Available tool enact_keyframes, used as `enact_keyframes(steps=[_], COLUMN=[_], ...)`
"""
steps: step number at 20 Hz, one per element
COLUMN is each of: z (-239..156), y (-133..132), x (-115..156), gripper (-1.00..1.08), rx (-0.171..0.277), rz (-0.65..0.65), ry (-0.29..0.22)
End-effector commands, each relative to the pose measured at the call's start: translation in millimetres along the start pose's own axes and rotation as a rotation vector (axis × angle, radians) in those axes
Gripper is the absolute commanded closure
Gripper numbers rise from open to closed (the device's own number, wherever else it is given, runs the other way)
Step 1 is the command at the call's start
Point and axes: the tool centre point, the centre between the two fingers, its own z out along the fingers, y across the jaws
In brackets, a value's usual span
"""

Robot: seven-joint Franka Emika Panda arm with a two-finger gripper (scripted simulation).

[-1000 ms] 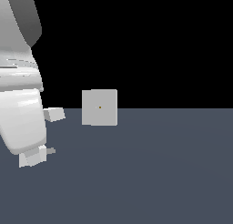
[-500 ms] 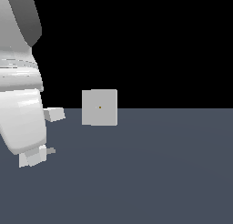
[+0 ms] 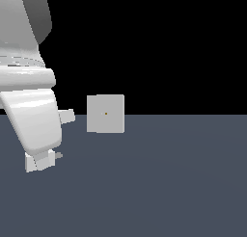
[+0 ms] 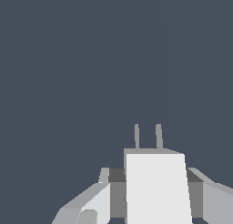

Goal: Plug the charger into the wall socket.

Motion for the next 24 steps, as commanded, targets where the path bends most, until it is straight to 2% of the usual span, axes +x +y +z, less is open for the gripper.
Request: enact_keyframes(steps=[1,24], z=[-3.4,-45.3], y=[3.1,29.6], x=[4.9,75.0], gripper=[1.08,1.08], rx=[0.007,0.102], rz=[-0.031,-0.452], ry=[0.001,0.005])
